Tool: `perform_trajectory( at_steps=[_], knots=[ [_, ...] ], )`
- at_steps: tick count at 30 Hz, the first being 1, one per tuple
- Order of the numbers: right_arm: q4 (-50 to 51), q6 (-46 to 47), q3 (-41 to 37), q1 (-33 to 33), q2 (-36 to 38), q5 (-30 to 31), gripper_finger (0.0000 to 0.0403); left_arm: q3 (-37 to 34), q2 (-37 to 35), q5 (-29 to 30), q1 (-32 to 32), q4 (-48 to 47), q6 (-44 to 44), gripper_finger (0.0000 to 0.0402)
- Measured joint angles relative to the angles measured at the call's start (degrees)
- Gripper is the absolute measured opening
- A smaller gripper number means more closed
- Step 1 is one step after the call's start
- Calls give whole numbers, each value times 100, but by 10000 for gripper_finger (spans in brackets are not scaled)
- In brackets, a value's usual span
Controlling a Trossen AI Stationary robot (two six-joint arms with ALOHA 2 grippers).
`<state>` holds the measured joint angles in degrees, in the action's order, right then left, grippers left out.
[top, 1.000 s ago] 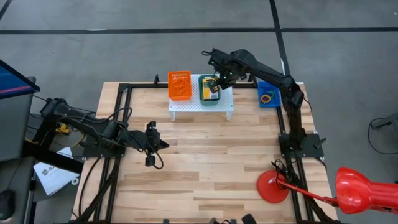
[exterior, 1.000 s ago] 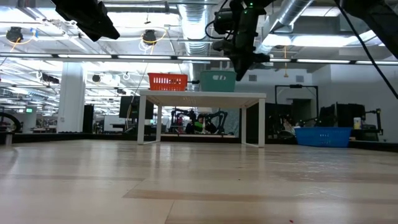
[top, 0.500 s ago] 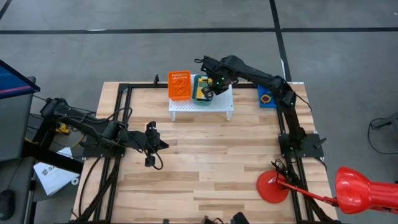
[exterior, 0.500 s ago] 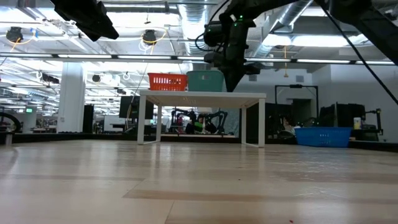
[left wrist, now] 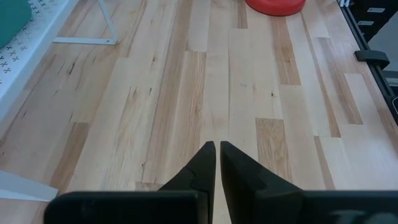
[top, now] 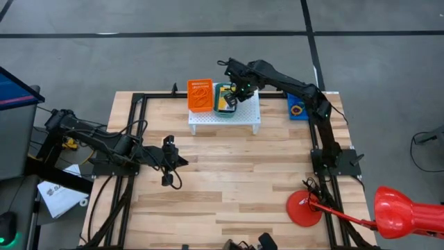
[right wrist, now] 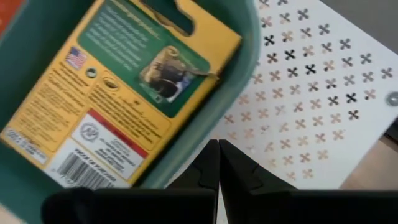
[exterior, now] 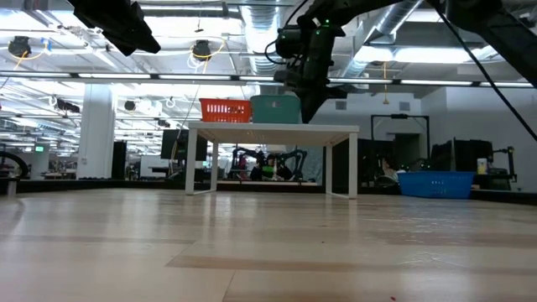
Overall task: Pick & Place Office Desk Supplies
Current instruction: Put the green bin on the shelf, then put the blue bin on the shelf
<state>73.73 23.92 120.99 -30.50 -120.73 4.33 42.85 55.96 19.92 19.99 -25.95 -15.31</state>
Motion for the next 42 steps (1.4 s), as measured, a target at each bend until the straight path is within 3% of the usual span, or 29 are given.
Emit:
perform_trajectory(
  at_steps=[14,20,25,29,35,42],
  knots=[
    [-66,-57,1,-2,4,47,0,0,0,-4,0,1,0,17],
    [783,-51,293,-17,16,876,0,0,0,-24,-2,1,0,17],
    [1619,56,971,-42,28,1390,0,0,0,-24,-2,1,0,17],
    [1635,162,972,-120,278,1199,0,-34,-2,-24,13,41,-12,17],
    [1623,565,92,-384,925,1245,0,-177,0,-44,24,35,-17,17],
    [1506,902,-1683,-930,1851,1546,0,-259,0,-81,31,39,-158,17]
  ],
)
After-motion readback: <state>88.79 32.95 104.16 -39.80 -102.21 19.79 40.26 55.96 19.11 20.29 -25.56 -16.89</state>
